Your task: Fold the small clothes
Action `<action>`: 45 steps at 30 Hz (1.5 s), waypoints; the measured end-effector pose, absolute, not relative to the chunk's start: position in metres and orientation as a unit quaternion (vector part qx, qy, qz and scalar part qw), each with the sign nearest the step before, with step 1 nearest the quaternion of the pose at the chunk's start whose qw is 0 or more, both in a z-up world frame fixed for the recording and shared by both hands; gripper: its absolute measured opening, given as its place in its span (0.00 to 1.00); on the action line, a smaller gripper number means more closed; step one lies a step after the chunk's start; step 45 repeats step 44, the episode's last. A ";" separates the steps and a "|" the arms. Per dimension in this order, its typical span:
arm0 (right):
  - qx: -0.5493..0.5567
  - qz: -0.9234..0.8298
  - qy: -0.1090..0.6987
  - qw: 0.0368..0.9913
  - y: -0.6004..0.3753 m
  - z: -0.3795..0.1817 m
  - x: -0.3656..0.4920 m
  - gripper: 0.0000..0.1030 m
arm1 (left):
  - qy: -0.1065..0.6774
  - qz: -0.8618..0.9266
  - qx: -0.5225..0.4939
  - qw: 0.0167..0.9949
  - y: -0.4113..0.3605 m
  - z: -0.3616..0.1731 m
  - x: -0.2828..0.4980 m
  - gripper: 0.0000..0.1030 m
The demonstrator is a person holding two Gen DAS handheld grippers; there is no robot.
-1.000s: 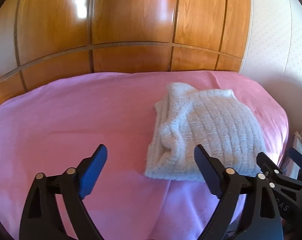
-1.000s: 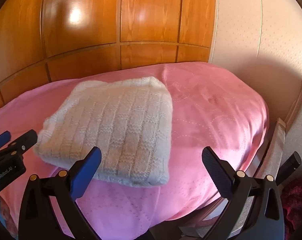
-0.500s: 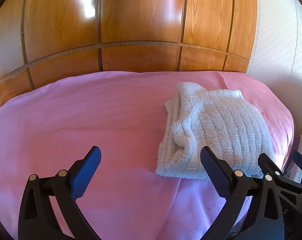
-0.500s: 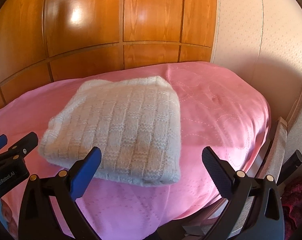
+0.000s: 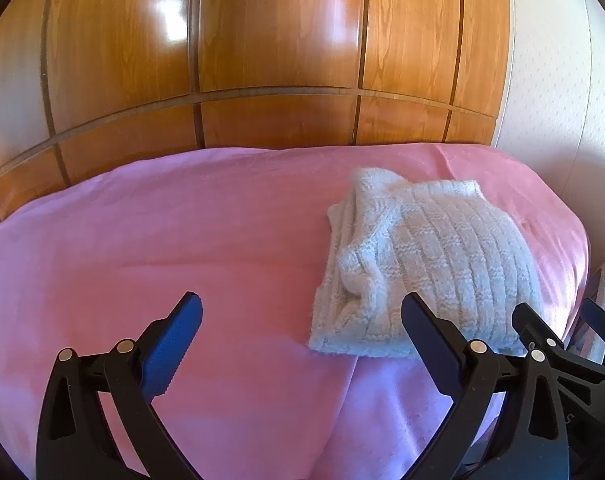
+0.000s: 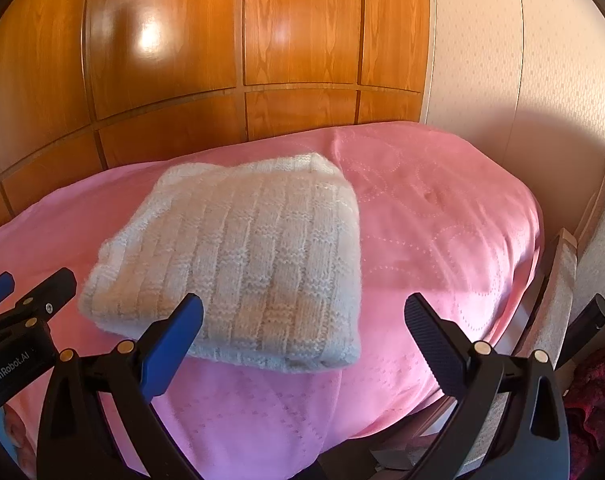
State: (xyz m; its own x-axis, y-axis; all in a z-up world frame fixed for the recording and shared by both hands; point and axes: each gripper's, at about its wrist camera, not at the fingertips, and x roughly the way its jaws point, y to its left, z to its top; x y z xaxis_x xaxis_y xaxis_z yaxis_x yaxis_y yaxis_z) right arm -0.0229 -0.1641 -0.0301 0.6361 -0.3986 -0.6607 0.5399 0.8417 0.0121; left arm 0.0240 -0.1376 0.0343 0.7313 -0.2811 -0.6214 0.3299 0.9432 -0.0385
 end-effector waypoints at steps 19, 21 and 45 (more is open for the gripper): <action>0.106 -0.256 0.336 0.900 -0.163 -0.028 -0.023 0.98 | 0.309 -0.168 0.046 0.935 -0.143 0.044 0.018 0.96; 0.106 -0.256 0.336 0.900 -0.163 -0.028 -0.023 0.98 | 0.307 -0.170 0.046 0.935 -0.143 0.045 0.017 0.96; 0.175 -0.240 0.316 0.901 -0.213 -0.015 -0.021 0.98 | 0.346 -0.144 0.039 0.926 -0.132 0.023 0.031 0.96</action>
